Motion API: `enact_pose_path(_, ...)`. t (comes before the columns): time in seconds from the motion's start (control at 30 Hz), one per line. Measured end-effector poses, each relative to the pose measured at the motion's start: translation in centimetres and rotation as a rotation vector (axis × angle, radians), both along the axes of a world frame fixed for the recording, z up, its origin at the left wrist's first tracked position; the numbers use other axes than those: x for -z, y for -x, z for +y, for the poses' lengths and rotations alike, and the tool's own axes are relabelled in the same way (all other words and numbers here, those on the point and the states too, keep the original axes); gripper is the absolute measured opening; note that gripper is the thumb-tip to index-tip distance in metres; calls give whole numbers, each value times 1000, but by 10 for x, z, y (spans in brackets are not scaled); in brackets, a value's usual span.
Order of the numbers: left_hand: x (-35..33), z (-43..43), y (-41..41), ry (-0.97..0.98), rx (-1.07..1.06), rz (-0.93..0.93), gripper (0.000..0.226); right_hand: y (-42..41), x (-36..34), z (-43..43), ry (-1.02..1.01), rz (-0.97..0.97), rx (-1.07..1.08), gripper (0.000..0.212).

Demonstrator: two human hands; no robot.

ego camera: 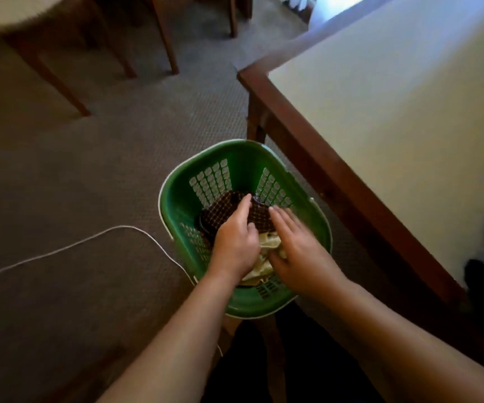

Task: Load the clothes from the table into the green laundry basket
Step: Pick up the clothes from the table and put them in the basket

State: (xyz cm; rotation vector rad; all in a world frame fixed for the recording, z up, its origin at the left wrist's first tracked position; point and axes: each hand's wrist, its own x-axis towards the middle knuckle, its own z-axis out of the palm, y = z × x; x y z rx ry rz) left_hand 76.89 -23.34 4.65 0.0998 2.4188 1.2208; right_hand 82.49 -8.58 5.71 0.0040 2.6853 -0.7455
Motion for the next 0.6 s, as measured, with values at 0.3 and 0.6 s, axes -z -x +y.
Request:
enact_pose_path(0.3,-117,43,-37,-143,303,198,61,-72,-129,37,101,294,342,74)
enact_pose_path(0.6,-172,160,-66,-222,607,275,65,-147,-163,134,56,492,757,65)
